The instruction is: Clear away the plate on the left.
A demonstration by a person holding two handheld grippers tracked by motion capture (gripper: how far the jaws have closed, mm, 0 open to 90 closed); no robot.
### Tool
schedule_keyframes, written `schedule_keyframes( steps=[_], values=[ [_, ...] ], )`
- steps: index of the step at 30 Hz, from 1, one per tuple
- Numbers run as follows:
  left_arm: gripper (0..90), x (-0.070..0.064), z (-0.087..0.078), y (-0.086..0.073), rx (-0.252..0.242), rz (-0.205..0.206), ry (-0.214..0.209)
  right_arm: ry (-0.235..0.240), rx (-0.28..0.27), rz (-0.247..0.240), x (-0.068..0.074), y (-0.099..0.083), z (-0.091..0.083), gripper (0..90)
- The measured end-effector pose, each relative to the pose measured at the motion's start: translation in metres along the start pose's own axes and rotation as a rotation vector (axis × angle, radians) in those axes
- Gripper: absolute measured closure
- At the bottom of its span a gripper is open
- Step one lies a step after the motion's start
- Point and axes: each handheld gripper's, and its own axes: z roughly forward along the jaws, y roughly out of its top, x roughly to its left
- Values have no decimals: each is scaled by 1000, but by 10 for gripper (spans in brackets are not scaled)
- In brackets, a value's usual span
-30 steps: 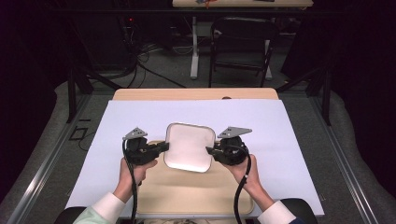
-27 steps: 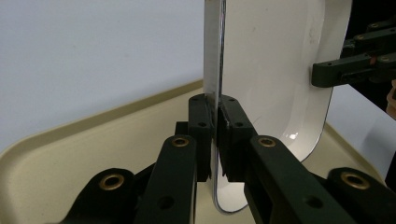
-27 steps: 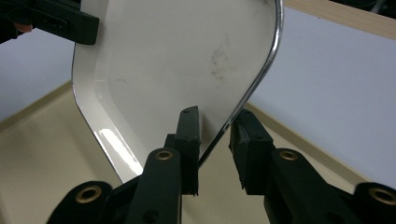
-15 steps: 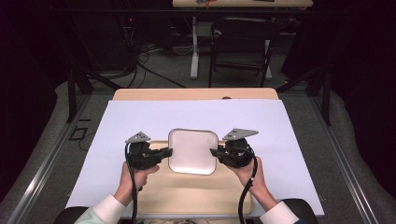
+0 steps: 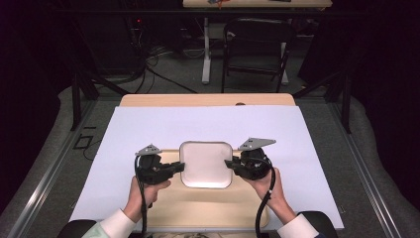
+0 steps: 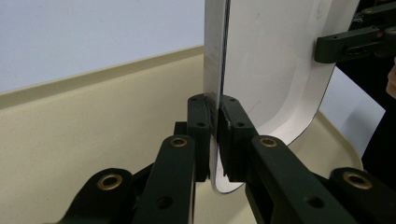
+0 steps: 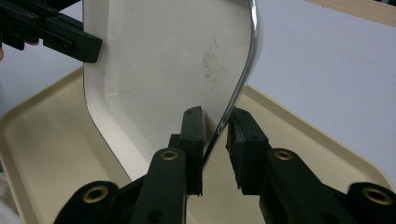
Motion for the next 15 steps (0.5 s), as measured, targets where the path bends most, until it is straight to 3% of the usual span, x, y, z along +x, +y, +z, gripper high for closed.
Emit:
schedule_keyframes(
  steps=[15],
  values=[
    [830, 0, 5, -7, 46, -7, 16, 10, 59, -8, 0, 1, 5, 765]
  ],
)
